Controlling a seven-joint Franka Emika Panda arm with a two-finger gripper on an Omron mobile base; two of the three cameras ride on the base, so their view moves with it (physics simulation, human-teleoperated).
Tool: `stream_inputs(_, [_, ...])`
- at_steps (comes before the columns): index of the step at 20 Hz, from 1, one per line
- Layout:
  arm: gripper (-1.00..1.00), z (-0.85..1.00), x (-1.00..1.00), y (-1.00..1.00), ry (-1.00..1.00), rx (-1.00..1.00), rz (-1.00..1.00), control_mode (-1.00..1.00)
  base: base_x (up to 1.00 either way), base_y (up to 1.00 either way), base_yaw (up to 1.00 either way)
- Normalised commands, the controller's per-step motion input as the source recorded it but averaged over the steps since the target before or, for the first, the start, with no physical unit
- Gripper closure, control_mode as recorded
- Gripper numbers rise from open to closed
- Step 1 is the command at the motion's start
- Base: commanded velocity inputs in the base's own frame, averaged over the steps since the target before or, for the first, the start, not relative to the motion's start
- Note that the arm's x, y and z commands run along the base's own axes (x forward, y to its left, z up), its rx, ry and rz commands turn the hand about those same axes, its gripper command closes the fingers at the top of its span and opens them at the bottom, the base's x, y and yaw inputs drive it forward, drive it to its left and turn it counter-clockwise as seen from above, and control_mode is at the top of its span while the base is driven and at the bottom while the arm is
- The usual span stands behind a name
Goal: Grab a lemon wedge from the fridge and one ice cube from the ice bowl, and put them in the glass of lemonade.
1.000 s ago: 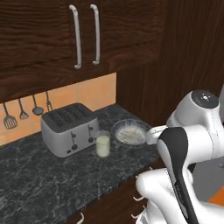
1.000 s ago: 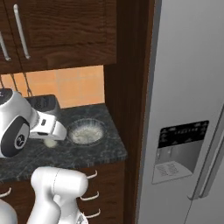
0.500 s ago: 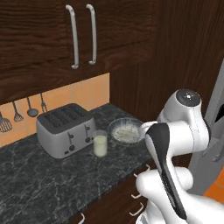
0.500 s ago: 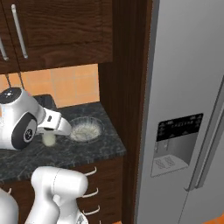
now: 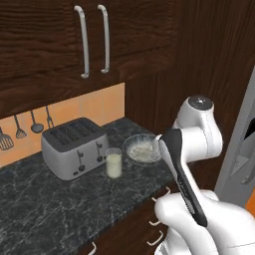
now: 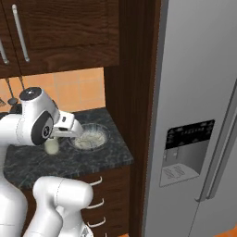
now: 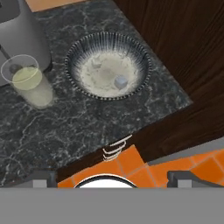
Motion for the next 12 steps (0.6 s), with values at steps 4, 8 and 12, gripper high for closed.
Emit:
stream_inputs(4, [-1.0, -0.26, 0.27, 0.08, 0.17, -0.06, 0.12, -1.0, 0.0, 0.0, 0.0])
stream_inputs(8, [-1.0, -0.3, 0.08, 0.0, 0.1, -0.15, 0.16, -1.0, 0.0, 0.0, 0.0])
stream_inputs(12, [-1.0, -0.42, 0.17, 0.0, 0.0, -0.09, 0.03, -1.0, 0.0, 0.0, 0.0])
